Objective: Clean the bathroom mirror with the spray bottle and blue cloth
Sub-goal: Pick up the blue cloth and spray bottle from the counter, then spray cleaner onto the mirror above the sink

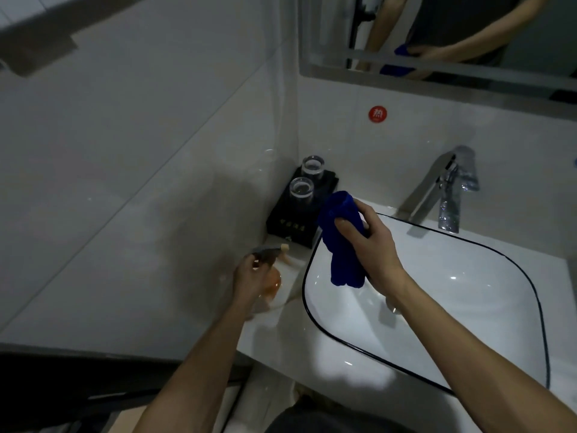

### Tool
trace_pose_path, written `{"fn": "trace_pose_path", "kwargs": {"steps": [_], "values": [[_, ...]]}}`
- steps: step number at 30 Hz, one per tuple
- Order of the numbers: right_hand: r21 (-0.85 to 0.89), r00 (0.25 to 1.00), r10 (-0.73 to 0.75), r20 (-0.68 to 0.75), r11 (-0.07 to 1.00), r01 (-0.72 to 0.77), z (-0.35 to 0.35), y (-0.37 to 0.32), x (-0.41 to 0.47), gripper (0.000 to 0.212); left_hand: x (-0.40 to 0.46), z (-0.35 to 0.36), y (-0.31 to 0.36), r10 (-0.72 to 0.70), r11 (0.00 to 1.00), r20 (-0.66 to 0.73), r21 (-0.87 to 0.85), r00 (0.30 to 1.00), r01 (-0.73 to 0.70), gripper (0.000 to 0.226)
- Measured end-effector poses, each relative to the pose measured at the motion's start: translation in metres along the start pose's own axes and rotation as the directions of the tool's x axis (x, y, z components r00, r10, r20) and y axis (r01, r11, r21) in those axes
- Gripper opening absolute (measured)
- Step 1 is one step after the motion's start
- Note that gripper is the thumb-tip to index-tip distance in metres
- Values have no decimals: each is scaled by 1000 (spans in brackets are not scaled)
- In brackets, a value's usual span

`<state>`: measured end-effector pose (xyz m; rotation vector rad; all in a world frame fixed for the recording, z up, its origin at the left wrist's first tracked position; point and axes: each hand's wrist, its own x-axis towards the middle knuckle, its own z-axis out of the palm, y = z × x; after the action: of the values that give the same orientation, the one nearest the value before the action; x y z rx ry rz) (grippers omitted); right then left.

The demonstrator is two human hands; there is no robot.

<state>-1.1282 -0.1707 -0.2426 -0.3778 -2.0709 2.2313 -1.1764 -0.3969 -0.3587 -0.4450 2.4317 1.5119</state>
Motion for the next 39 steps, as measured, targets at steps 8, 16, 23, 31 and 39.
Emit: {"fn": "trace_pose_path", "kwargs": {"steps": [8, 16, 23, 31, 39], "values": [[20, 998, -30, -52, 999, 32, -10, -19, 6, 36, -12, -10, 59, 199, 941, -78, -265, 977, -212, 15], [96, 991, -75, -110, 992, 86, -29, -46, 8, 35, -27, -22, 133, 348, 739, -92, -585, 933, -334, 20], [127, 966, -111, -234, 981, 143, -53, -65, 2, 33, -37, -13, 184, 498, 672, 106, -674, 861, -306, 79], [124, 909, -188, -373, 960, 250, -90, -99, -12, 34, -62, 12, 248, 629, 624, 242, -724, 739, -294, 58], [53, 826, -297, -480, 930, 365, -153, -146, -35, 47, -97, 58, 313, 747, 588, 330, -734, 577, -341, 74]]}}
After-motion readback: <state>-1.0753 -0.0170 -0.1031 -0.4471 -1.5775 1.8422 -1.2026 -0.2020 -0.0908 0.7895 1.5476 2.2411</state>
